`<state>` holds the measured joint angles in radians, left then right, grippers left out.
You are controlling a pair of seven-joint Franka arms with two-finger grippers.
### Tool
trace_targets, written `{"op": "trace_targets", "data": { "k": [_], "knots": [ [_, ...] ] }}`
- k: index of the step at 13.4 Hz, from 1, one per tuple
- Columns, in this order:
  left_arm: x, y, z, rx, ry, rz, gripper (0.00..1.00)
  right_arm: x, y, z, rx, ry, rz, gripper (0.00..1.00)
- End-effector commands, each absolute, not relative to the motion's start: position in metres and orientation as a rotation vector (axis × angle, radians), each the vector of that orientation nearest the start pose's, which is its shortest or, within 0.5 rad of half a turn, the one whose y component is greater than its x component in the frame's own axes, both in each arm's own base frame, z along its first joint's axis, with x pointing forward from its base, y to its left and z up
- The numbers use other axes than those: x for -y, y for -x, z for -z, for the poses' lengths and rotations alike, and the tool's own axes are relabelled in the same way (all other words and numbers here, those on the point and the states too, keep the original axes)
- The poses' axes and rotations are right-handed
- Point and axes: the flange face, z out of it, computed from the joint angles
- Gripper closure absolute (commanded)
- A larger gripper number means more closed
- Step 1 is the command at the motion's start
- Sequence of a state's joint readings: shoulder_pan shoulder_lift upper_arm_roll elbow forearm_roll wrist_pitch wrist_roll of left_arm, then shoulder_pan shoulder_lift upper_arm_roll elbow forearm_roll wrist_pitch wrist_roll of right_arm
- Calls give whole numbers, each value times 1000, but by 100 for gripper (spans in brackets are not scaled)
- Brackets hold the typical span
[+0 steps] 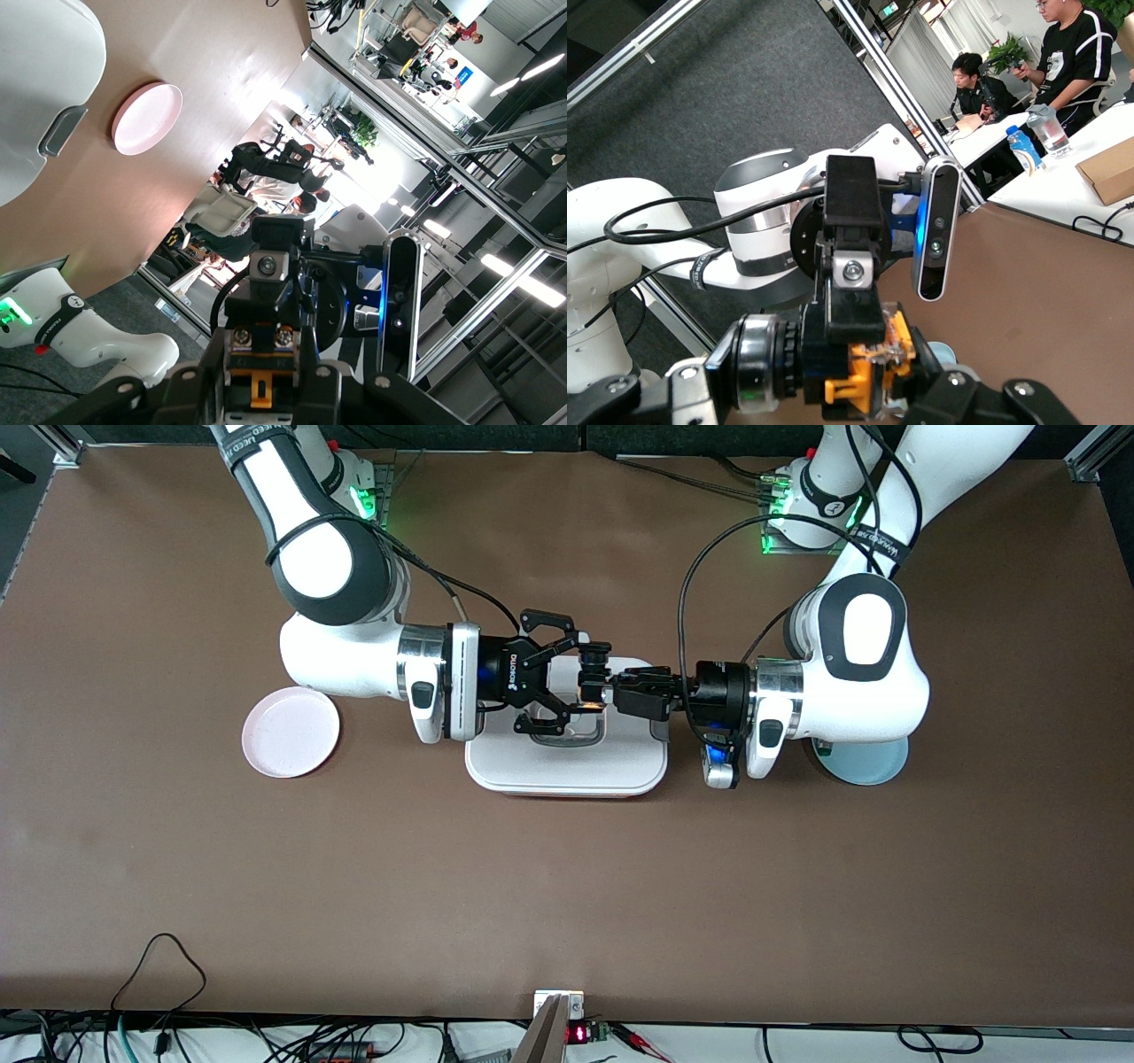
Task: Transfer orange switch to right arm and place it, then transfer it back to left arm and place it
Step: 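Grasp the orange switch with the left gripper and open the right gripper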
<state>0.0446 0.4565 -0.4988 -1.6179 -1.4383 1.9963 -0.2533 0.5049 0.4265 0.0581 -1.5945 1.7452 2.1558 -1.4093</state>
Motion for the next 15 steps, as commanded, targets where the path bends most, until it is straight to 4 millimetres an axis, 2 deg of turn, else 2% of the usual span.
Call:
{"op": "trace_targets", "data": {
  "k": [1,4,5,6,8,12,13,14,15],
  "knots": [
    [315,-618,-448,-534,-1595,610,100,-408,-582,-451,717,1545,750,65],
    [315,-618,-448,-532,-1595,608,100,-408,-582,-451,716,1545,749,63],
    [315,-617,-448,-533,-1595,612,100,-408,-582,-452,705,1546,739,45],
    [314,-618,-449,-532,-1595,608,100,-407,-582,-454,660,1552,707,0],
    [312,-619,-448,-534,-1595,608,100,-408,-580,-462,601,1563,657,0],
    [303,-622,-446,-523,-1614,593,100,-404,-582,-462,606,1564,663,0],
    [303,-618,-443,-473,-1691,593,100,-397,-587,-460,602,1570,674,0],
    [299,-616,-439,-401,-1807,562,100,-378,-597,-459,586,1583,690,0],
    [297,-615,-443,-323,-1873,542,100,-361,-605,-459,579,1594,702,0]
  ]
}}
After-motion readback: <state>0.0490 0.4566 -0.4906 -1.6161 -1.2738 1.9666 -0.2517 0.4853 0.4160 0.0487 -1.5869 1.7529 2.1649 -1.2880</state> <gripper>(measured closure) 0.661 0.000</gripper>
